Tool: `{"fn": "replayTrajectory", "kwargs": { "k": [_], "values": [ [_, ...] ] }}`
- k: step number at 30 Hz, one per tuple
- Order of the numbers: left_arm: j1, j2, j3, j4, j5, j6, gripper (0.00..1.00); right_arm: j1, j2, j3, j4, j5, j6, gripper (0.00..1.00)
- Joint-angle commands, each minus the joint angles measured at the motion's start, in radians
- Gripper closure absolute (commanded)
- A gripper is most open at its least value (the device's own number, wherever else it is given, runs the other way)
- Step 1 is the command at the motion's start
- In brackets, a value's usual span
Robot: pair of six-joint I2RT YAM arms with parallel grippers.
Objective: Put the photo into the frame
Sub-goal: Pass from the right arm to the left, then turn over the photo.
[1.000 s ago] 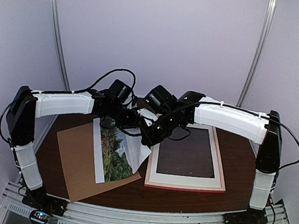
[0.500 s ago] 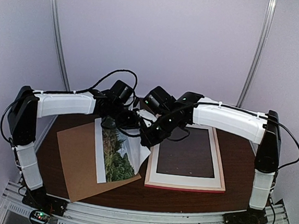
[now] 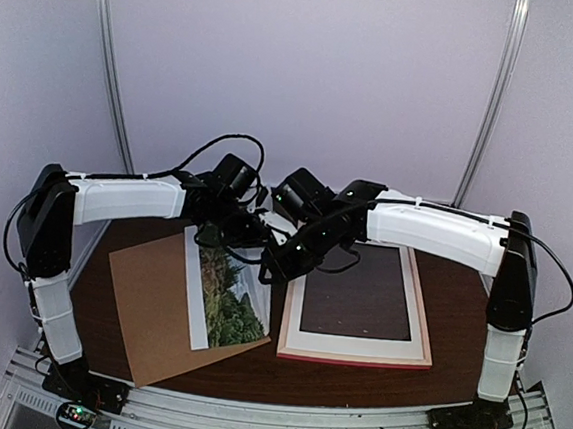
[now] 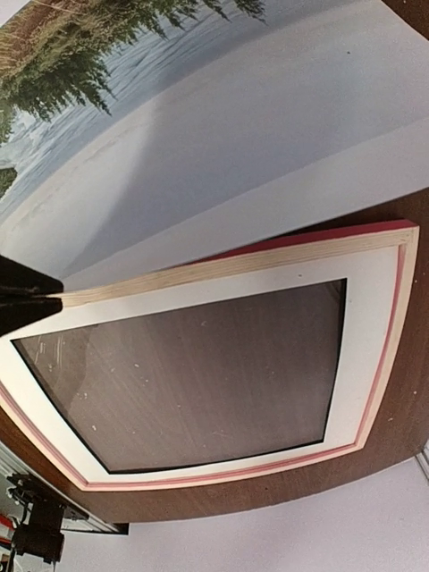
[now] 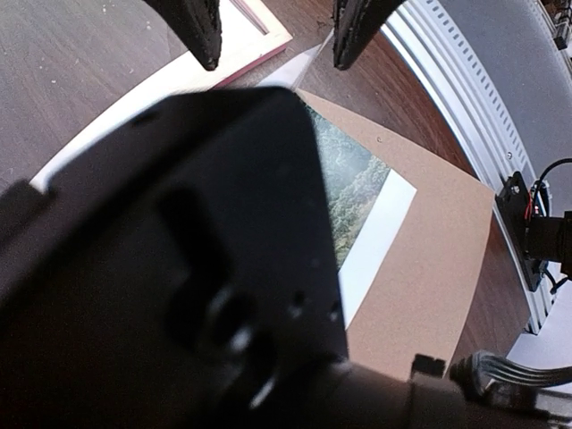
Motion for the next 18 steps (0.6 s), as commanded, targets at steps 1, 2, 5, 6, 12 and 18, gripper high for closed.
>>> {"fn": "replayTrajectory", "kwargs": {
  "k": [1,2,5,6,12,18],
  "values": [
    [-0.002,-0.018,0.033,0.015,0.011,0.01,0.99,-0.002,-0.059,-0.045,0.017,0.027,0.012,0.51],
    [-0.002,-0.027,0.03,0.016,0.01,0.012,1.0,-0.006,-0.079,-0.064,0.02,0.034,0.015,0.48],
    [-0.002,-0.064,0.023,0.013,0.003,0.021,1.0,-0.031,-0.143,-0.113,0.04,0.037,0.021,0.42],
    [-0.002,-0.076,0.023,0.009,0.002,0.027,1.0,-0.04,-0.167,-0.131,0.053,0.033,0.023,0.4],
    [-0.002,-0.145,0.061,-0.034,-0.009,0.077,1.0,-0.111,-0.321,-0.236,0.085,0.0,0.031,0.27],
    [-0.002,-0.2,0.126,-0.073,0.011,0.122,1.0,-0.228,-0.44,-0.345,0.09,-0.015,0.031,0.21]
  ]
}}
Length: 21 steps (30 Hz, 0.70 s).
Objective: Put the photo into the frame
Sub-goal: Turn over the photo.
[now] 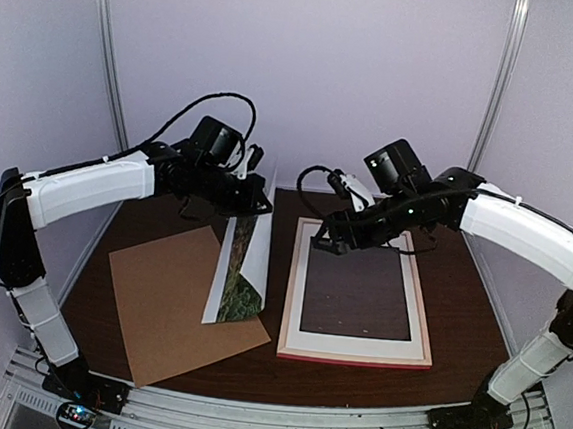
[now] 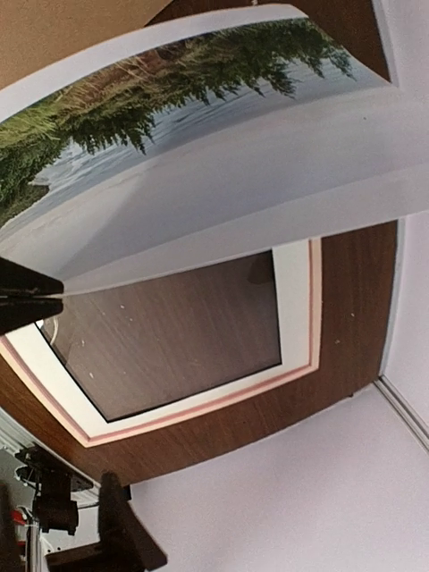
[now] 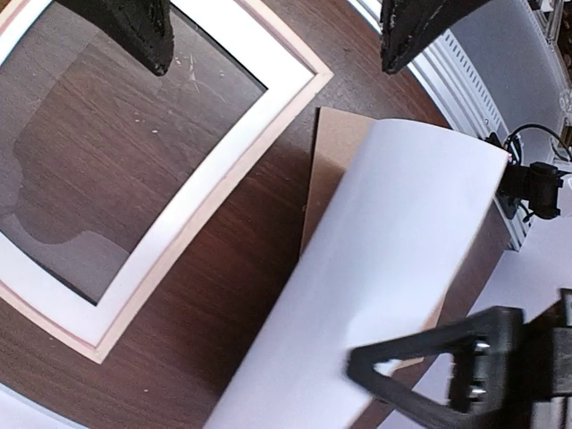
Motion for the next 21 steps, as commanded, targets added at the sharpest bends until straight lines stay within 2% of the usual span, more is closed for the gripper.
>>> {"fn": "replayTrajectory", "kwargs": {
  "k": [1,7,10,14,16,21],
  "values": [
    [-0.002,-0.062,0.074,-0.007,0.041,0.054,1.0,-0.088,-0.074,-0.086,0.016,-0.012,0.004,0.2],
    [-0.043,-0.058,0.205,0.026,0.154,0.034,1.0,-0.278,-0.181,-0.179,-0.012,0.016,-0.018,0.19],
    [-0.098,-0.008,0.334,0.026,0.186,0.035,1.0,-0.386,-0.235,-0.217,-0.032,0.033,-0.027,0.18],
    [-0.172,0.085,0.514,0.037,0.297,0.036,1.0,-0.515,-0.307,-0.245,-0.066,0.088,-0.038,0.18],
    [-0.182,0.079,0.501,0.101,0.335,0.004,1.0,-0.563,-0.349,-0.253,-0.081,0.106,-0.044,0.17],
    [-0.122,-0.017,0.227,0.312,0.236,-0.102,1.0,-0.64,-0.42,-0.27,-0.109,0.12,-0.06,0.16]
  ]
}}
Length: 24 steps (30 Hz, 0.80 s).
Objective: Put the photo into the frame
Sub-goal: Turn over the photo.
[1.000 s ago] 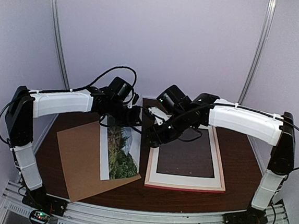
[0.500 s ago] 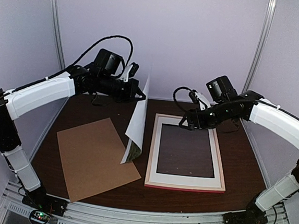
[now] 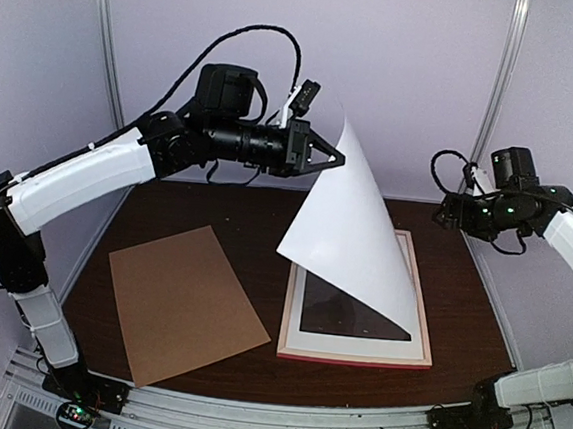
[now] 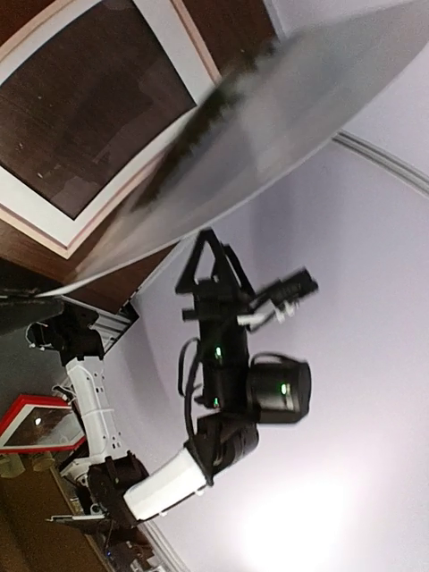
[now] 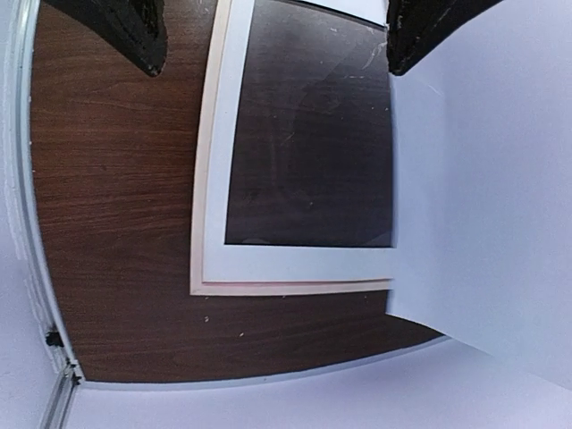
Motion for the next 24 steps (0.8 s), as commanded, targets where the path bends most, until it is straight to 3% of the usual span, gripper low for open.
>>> {"fn": "replayTrajectory", "kwargs": {
  "k": [1,7,15,24],
  "values": [
    [0.092,-0.057,-0.226,0.21,-0.046,-0.133,1.0,-0.047,-0.055,-0.027,-0.041,0.046,-0.026,0.16],
    [0.174,0.034,-0.494,0.407,-0.077,-0.343,1.0,-0.062,-0.031,-0.045,-0.036,0.023,-0.034,0.16],
    [0.175,0.259,-0.596,0.576,-0.074,-0.487,1.0,-0.062,0.009,-0.071,-0.007,-0.006,-0.031,0.15],
    [0.157,0.264,-0.662,0.608,-0.12,-0.542,1.0,-0.062,0.028,-0.11,0.023,-0.031,-0.026,0.15]
  ]
}}
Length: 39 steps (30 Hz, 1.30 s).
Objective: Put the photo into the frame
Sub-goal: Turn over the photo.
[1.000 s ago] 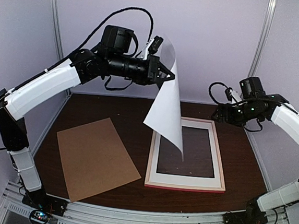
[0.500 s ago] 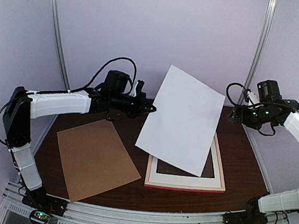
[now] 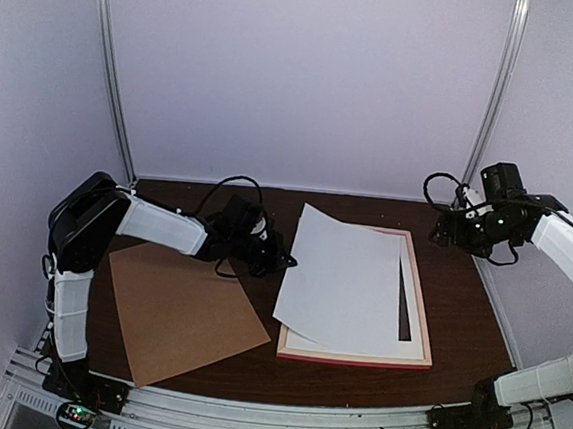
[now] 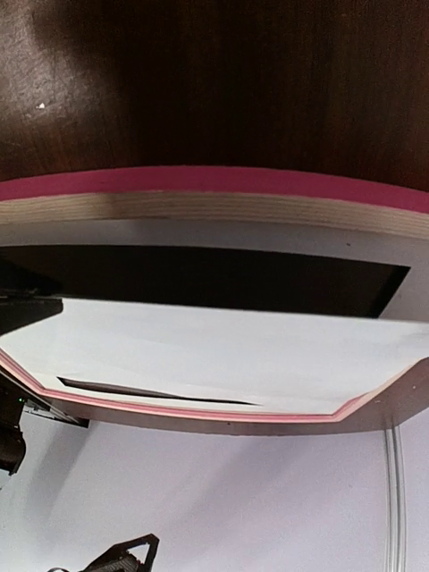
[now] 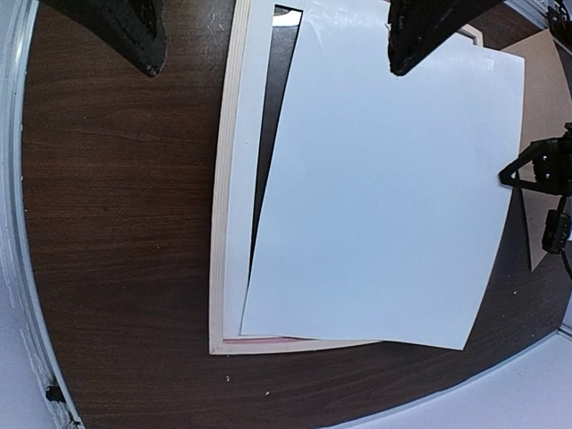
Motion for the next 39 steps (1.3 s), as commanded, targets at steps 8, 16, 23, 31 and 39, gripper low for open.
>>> {"fn": "replayTrajectory", "kwargs": {
  "k": [8,16,23,31,39],
  "values": [
    [-0.041,-0.022,-0.068,0.242,-0.042,-0.186,1.0,-0.006,0.019,-0.04,0.046,-0.041,0.006,0.14],
    [-0.064,0.011,-0.015,0.217,-0.043,-0.196,1.0,-0.007,0.017,-0.055,0.052,-0.043,0.006,0.14],
    [-0.075,0.022,0.0,0.2,-0.03,-0.194,0.94,-0.007,0.026,-0.065,0.065,-0.052,0.007,0.14],
    [-0.074,0.016,0.089,-0.028,-0.018,-0.043,0.74,-0.006,0.025,-0.076,0.075,-0.058,0.007,0.14],
    [-0.053,0.035,0.196,-0.278,-0.014,0.138,0.73,-0.006,0.038,-0.095,0.097,-0.081,0.016,0.14]
  ]
}}
